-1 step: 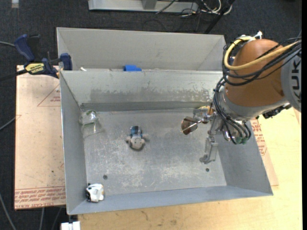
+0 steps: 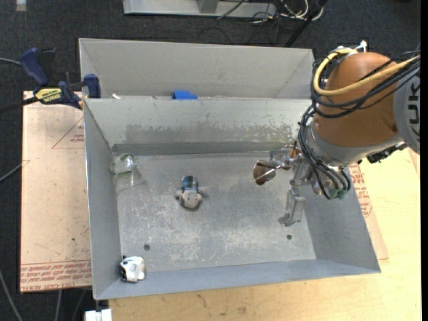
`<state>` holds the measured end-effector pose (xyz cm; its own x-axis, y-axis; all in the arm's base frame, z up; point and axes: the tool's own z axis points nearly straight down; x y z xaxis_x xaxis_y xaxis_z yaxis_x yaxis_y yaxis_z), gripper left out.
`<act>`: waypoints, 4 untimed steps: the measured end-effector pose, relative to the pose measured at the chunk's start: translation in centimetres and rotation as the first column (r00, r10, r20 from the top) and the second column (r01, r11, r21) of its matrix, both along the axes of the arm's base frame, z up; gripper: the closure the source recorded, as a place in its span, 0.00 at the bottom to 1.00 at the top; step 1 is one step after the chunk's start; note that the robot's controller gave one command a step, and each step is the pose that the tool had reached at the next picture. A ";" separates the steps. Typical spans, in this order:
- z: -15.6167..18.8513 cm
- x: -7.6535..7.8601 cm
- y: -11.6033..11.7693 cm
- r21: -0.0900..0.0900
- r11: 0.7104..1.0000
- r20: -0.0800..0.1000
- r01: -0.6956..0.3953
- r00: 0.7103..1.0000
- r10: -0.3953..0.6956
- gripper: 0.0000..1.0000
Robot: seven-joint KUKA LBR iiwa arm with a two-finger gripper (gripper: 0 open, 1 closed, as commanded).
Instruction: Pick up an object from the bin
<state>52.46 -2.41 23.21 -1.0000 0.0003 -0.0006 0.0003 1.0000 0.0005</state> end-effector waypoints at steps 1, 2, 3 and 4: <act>-6.2 4.0 0.0 0.000 1.000 0.008 0.003 1.000 -0.003 0.00; -7.3 6.7 -3.2 0.000 0.998 0.000 0.066 0.998 -0.066 0.00; -11.8 11.7 -2.5 -0.001 0.998 0.007 -0.058 0.998 0.058 0.00; -16.4 8.3 0.4 0.001 0.995 -0.004 0.098 0.995 -0.098 0.00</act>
Offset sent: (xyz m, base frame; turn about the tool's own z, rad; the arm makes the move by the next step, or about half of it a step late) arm 0.0669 -0.0322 -0.0721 0.0649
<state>60.76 -2.00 6.82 -0.9952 0.0980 0.0033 0.0980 0.9952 0.0014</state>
